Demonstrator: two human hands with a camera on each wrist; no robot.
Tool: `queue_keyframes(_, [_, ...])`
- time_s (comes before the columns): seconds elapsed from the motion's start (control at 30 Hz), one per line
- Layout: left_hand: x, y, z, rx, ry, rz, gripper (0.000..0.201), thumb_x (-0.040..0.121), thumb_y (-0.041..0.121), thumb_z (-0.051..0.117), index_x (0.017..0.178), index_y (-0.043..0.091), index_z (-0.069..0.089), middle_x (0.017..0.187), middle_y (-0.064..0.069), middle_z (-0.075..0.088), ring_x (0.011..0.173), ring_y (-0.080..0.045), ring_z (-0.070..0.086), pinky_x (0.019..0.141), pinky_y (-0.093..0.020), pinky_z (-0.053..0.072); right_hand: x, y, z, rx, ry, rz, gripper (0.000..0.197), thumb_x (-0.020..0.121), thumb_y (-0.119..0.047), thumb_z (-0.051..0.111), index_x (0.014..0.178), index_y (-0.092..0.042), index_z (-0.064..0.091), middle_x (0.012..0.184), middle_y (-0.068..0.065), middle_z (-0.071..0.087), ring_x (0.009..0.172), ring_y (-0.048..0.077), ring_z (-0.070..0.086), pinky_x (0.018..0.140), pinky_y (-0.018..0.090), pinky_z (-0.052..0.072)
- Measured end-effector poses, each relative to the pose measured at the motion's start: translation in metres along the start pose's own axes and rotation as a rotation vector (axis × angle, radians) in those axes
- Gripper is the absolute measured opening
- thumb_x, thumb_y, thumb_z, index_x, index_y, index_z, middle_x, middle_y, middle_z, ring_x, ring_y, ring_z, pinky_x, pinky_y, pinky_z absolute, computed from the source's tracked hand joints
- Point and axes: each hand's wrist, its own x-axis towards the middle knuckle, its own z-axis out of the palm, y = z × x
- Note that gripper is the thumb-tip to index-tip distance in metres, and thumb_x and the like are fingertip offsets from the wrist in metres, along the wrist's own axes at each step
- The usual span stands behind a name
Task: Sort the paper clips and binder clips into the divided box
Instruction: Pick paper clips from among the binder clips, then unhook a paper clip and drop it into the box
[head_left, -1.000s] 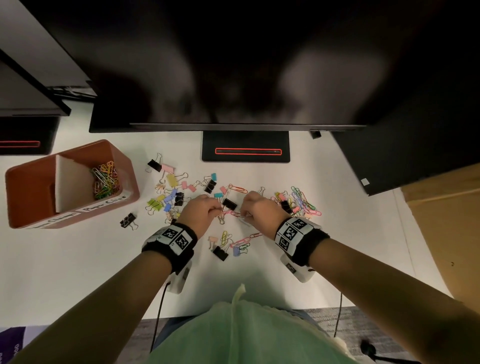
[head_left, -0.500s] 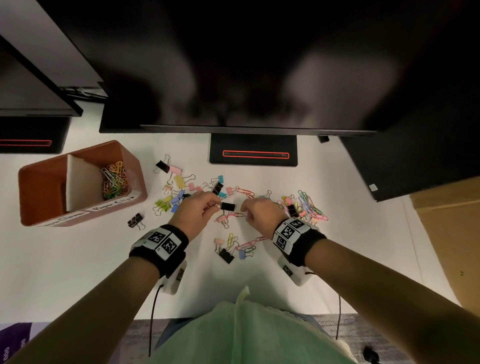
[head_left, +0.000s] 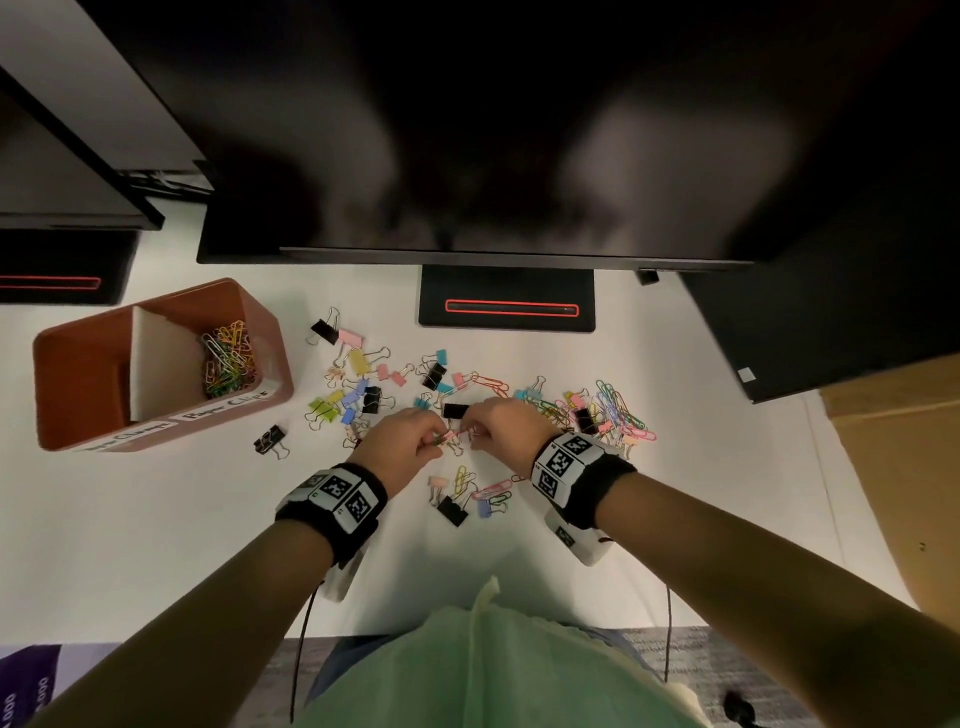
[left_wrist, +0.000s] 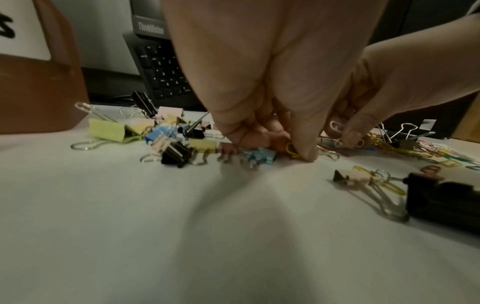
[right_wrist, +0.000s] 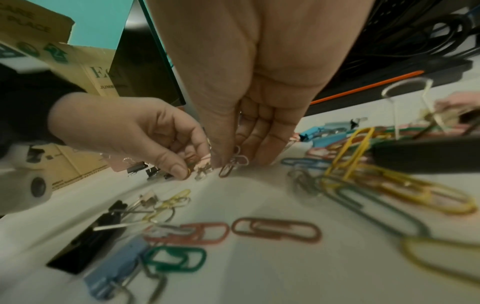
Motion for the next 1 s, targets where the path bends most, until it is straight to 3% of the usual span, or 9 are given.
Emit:
queue_keyframes(0.1, [-0.001,0.0,0.0,-0.039,0.001,0.011,0.032,0.082,0.011,0.064,0.113,0.016,0.058,0.082,0.002,0.055,0.073,-0.014,0.052,0.071,-0.027,0.047,0.003,-0.002,0.004,0.002,0.007,0.008,0.024,0.087,-0.012,0.057,0.111,-0.012,0.06,0.108,0.013,0.061,0.099,0.029,0.058,0.087,0.039,0.048])
queue_keyframes(0.27, [0.001,0.002,-0.002,0.042,-0.07,0.142,0.034,0.084,0.012,0.061,0.116,0.022,0.055,0.078,0.007,0.045,0.073,-0.01,0.045,0.068,-0.021,0.036,0.002,0.002,0.006,0.029,0.046,-0.029,0.023,0.087,-0.012,0.059,0.109,-0.008,0.064,0.109,0.014,0.054,0.098,0.03,0.055,0.088,0.039,0.046])
queue_keyframes(0.37, [0.002,0.001,-0.003,0.084,-0.092,0.173,0.026,0.086,0.015,0.059,0.111,0.02,0.06,0.084,0.007,0.044,0.079,-0.009,0.042,0.072,-0.02,0.033,0.0,0.004,0.005,0.013,0.043,-0.059,0.019,0.088,-0.014,0.058,0.105,-0.008,0.066,0.108,0.012,0.058,0.099,0.028,0.056,0.088,0.038,0.046])
queue_keyframes(0.47, [0.003,-0.001,-0.003,0.032,-0.046,0.187,0.016,0.084,0.014,0.063,0.099,0.016,0.066,0.079,0.011,0.043,0.072,-0.005,0.042,0.067,-0.016,0.034,0.0,0.007,0.004,0.015,0.06,-0.075,0.017,0.088,-0.013,0.057,0.101,-0.007,0.067,0.104,0.012,0.061,0.098,0.027,0.056,0.088,0.038,0.046])
queue_keyframes(0.57, [0.005,-0.003,-0.004,-0.023,0.029,0.161,0.01,0.082,0.011,0.064,0.091,0.011,0.067,0.083,0.004,0.052,0.072,-0.008,0.047,0.07,-0.022,0.041,-0.003,0.011,0.001,0.034,0.083,-0.068,0.015,0.088,-0.012,0.057,0.098,-0.007,0.067,0.102,0.012,0.062,0.097,0.028,0.057,0.089,0.04,0.046])
queue_keyframes(0.7, [0.001,-0.007,-0.01,-0.05,0.104,0.132,0.012,0.084,0.011,0.063,0.095,0.01,0.066,0.086,0.003,0.055,0.078,-0.012,0.052,0.072,-0.024,0.044,-0.011,0.019,-0.01,0.07,0.152,-0.063,0.013,0.088,-0.012,0.057,0.096,-0.007,0.067,0.111,0.011,0.061,0.102,0.025,0.057,0.094,0.036,0.046])
queue_keyframes(0.87, [-0.007,-0.011,-0.023,-0.18,0.131,0.053,0.022,0.081,0.012,0.068,0.102,0.013,0.064,0.088,-0.002,0.062,0.08,-0.015,0.059,0.075,-0.028,0.052,-0.02,0.021,-0.026,0.144,0.228,-0.015,0.011,0.09,-0.017,0.058,0.097,-0.013,0.063,0.094,0.007,0.068,0.081,0.018,0.061,0.079,0.032,0.053])
queue_keyframes(1.0, [-0.01,-0.005,-0.034,-0.267,0.154,0.025,0.027,0.079,0.016,0.071,0.105,0.017,0.064,0.082,0.004,0.061,0.076,-0.01,0.058,0.073,-0.023,0.049,-0.016,0.011,-0.039,0.128,0.225,-0.045,0.011,0.088,-0.022,0.061,0.095,-0.014,0.066,0.092,0.004,0.068,0.083,0.017,0.061,0.079,0.032,0.053])
